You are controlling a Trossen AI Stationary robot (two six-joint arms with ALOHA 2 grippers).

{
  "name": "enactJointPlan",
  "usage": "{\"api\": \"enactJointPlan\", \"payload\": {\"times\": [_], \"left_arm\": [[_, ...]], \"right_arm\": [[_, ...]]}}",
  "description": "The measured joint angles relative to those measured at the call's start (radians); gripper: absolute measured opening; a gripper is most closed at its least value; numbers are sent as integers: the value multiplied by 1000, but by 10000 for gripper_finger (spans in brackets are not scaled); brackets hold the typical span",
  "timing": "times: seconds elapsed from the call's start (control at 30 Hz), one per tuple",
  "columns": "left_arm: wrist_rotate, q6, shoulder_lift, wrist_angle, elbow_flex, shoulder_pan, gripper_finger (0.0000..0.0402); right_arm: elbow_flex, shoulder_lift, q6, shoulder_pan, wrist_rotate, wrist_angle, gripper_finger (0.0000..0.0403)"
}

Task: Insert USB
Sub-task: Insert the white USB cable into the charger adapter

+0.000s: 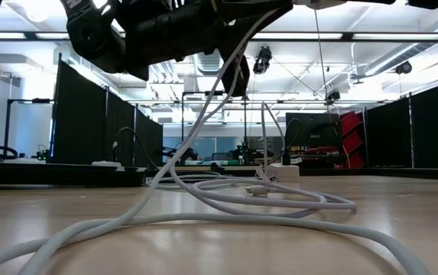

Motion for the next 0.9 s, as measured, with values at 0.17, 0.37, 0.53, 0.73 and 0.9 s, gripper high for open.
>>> {"api": "enactJointPlan", "payload": {"times": [0.17,0.37,0.53,0.73,0.9], "left_arm": [[-4,12,0,6,0,1,0],[-7,12,1,9,0,1,0],[-22,15,1,11,0,2,0],[-25,16,1,11,0,4,0],[-26,18,1,12,0,5,0]], "right_arm": [[0,5,5,0,-11,-4,141],[0,5,2,0,-13,-2,141],[0,5,0,0,-15,-2,141],[0,5,0,0,-22,-3,141],[0,5,3,0,-39,-4,141]]}}
